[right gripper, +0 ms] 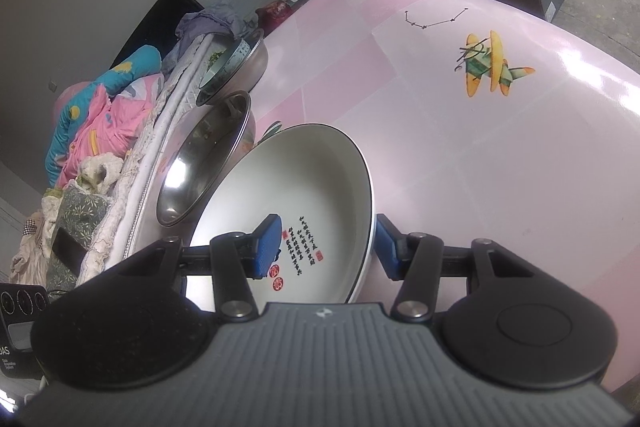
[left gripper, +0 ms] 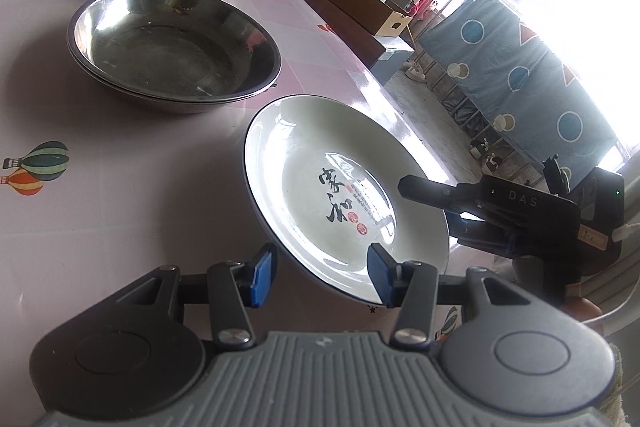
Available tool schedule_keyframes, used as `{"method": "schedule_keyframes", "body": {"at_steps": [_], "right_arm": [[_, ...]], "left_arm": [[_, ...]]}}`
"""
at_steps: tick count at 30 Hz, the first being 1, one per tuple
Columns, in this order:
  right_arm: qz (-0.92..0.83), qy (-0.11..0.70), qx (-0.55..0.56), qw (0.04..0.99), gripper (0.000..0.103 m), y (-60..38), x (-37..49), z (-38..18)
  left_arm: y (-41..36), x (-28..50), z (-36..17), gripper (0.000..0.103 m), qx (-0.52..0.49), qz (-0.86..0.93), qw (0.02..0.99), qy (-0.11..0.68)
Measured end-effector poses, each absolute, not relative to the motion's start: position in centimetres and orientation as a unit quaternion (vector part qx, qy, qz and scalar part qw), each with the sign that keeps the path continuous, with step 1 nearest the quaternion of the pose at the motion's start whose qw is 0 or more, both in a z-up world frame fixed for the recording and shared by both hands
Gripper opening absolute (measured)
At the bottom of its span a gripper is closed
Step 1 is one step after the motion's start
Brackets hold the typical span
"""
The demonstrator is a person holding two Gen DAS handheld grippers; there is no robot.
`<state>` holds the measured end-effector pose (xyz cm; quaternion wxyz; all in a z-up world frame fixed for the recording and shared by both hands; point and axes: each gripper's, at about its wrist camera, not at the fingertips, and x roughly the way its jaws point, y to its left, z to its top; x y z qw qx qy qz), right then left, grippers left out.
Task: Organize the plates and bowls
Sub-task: 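Lift and carry the white plate with both tools over the steel bowl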
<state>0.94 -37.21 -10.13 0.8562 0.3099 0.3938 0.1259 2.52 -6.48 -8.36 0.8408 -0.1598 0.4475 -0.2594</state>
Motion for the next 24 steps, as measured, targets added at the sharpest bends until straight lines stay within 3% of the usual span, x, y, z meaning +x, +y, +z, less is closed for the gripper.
{"method": "schedule_keyframes", "body": {"at_steps": [15, 19, 24], "right_arm": [[0.126, 0.39, 0.299, 0.862, 0.049, -37.0, 0.8, -10.0], [0.122, 0.388, 0.282, 0.869, 0.049, -36.7, 0.6, -9.9], [0.088, 0.382, 0.213, 0.895, 0.038, -35.7, 0.1, -9.3]], "left_arm": [[-6.9, 2.7, -8.1, 0.049, -0.105, -0.225, 0.87, 0.427], [-7.5, 2.9, -8.0, 0.042, -0.07, -0.215, 0.881, 0.417], [-7.9, 3.2, -8.0, 0.031, -0.052, -0.208, 0.889, 0.405]]}}
